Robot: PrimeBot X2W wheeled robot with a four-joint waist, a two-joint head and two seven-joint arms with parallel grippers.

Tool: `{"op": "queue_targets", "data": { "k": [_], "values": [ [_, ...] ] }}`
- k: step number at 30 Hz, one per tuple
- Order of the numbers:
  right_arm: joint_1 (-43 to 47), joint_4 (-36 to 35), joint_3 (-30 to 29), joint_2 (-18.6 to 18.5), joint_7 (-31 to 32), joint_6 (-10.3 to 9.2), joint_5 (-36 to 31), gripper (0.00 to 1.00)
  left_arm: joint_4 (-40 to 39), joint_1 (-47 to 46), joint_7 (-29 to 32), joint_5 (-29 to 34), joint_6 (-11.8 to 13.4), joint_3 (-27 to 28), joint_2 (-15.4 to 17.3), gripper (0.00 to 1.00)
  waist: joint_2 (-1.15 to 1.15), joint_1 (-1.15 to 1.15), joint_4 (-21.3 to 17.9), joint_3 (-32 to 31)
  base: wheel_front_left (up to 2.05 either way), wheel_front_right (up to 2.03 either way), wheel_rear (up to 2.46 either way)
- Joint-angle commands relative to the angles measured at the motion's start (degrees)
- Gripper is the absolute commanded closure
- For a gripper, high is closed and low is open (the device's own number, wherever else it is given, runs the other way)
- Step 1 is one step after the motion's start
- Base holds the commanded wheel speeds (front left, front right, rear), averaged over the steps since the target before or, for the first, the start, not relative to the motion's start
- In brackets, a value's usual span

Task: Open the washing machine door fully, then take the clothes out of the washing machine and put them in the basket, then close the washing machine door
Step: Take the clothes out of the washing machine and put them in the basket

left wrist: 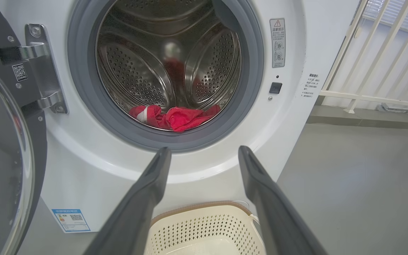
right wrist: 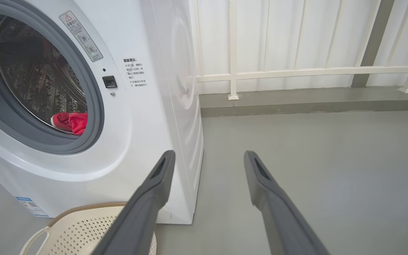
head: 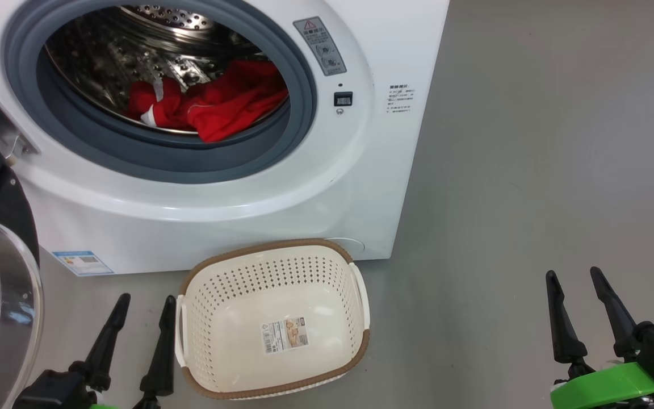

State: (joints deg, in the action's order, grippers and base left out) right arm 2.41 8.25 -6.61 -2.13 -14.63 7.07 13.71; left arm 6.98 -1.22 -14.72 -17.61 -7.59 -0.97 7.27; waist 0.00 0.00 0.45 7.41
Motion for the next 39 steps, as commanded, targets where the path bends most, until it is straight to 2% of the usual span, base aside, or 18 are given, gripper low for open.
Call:
{"op": "queue_targets", "data": {
  "k": [1, 10, 18, 31, 39],
  "values": [
    [-0.4, -1.3, 1.5, -0.8, -0.4, 0.42, 0.4, 0.00, -1.1, -1.5, -0.3, 0.5, 0.1, 2.0, 0.8, 0.00, 0.00, 0.00, 0.0, -0.1, 0.00, 0.00, 0.00],
    [-0.5, -1.3, 1.8, -0.8, -0.4, 0.42, 0.8, 0.00, -0.9, -1.7, -0.3, 0.8, 0.1, 2.2, 0.4, 0.00, 0.00, 0.00, 0.1, 0.5, 0.00, 0.00, 0.00],
    [-2.5, -1.5, 2.4, -0.8, -0.4, 0.42, 0.9, 0.00, 1.6, -5.4, -0.3, 2.1, 0.1, 2.3, -0.1, 0.00, 0.00, 0.00, -0.3, 4.1, 0.00, 0.00, 0.00],
    [-7.7, -1.6, 3.8, -0.8, -0.4, 0.42, 2.4, 0.00, 10.5, -21.8, -0.3, 6.0, 0.1, 1.7, -0.3, 0.00, 0.00, 0.00, -3.9, 12.7, 0.00, 0.00, 0.00],
    [-11.2, -1.4, 7.2, -0.8, -0.4, 0.42, 3.9, 0.00, 18.8, -34.8, -0.3, 6.5, 0.1, 1.9, 3.3, 0.00, 0.00, 0.00, -8.1, 18.1, 0.00, 0.00, 0.00]
  ]
}}
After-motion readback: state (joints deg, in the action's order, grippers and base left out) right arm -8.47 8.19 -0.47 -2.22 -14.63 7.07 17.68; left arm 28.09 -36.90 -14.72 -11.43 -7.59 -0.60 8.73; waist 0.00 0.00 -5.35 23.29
